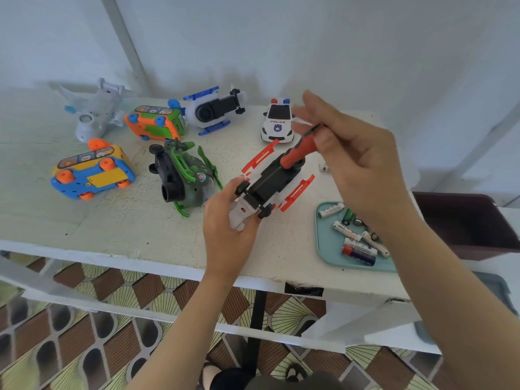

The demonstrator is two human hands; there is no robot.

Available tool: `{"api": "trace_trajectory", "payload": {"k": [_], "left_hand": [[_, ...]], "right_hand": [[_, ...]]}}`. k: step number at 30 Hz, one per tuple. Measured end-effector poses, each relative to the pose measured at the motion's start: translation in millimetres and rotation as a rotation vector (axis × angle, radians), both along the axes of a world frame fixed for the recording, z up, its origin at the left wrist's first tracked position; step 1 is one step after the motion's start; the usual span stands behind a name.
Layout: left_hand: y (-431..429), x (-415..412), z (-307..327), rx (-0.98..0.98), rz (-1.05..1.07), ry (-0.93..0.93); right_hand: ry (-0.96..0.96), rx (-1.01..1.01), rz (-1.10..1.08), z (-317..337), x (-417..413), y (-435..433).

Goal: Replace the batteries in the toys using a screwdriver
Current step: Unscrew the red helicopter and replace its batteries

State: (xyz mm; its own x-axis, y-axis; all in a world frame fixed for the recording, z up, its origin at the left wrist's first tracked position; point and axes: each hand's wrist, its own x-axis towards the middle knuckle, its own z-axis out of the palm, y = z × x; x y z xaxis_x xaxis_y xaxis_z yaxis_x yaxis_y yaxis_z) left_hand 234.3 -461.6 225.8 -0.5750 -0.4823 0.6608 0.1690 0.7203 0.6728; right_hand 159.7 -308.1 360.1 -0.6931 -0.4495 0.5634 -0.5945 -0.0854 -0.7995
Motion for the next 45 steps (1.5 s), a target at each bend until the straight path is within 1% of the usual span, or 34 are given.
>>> {"api": "trace_trajectory", "payload": {"k": [2,4,7,9,12,14,16,19,20,23,25,27,30,32,35,37,39,41,42,43,45], "left_hand": [[0,0,-1,-0.001,-0.009,0.007],[0,1,0,-0.003,-0.021,0.011],[1,1,1,0.011,-0.03,0.017],[1,1,1,0.011,-0.03,0.018],[0,1,1,0.01,-0.031,0.013],[0,1,0,0.012,-0.03,0.013],[0,1,1,0.008,-0.029,0.01],[0,1,1,0.003,-0.026,0.006],[0,1,1,0.007,-0.026,0.007],[-1,1,0,0.014,-0.026,0.006],[0,1,0,0.008,-0.02,0.001],[0,1,0,0.008,-0.017,-0.005],[0,1,1,0.011,-0.013,-0.006],[1,1,1,0.027,-0.014,-0.005],[1,1,2,0.025,-0.013,-0.006],[1,1,2,0.02,-0.014,-0.006],[0,1,1,0.013,-0.015,-0.003],[0,0,1,0.005,-0.01,-0.001],[0,0,1,0.002,-0.007,0.0],[-1,0,1,-0.001,-0.006,-0.001],[0,1,1,-0.003,-0.008,-0.001]], "right_hand": [[-0.037,-0.063,-0.02,-1,0,-1],[-0.027,-0.065,-0.122,-4,3,-3],[0.037,0.083,-0.256,-7,3,-3],[-0.039,0.108,-0.18,-6,2,-2],[-0.121,0.027,-0.009,-3,1,3],[-0.124,-0.026,0.015,-2,3,4],[-0.069,-0.041,-0.033,-3,5,2],[0.166,0.079,-0.208,-5,7,-3],[0.192,0.112,-0.216,-6,7,-5],[0.061,0.114,-0.03,-3,10,-9],[0.008,0.077,0.03,-2,9,-9],[0.04,0.075,-0.014,0,10,-8],[0.252,0.147,-0.174,0,9,-10],[0.316,0.17,-0.218,0,7,-12],[0.182,0.146,-0.107,0,5,-12],[0.144,0.138,-0.061,1,5,-8],[0.218,0.147,-0.115,2,7,-5],[0.316,0.179,-0.231,3,5,0],[0.332,0.216,-0.278,3,4,3],[0.31,0.255,-0.293,3,2,6],[0.194,0.306,-0.268,3,-2,14]]}}
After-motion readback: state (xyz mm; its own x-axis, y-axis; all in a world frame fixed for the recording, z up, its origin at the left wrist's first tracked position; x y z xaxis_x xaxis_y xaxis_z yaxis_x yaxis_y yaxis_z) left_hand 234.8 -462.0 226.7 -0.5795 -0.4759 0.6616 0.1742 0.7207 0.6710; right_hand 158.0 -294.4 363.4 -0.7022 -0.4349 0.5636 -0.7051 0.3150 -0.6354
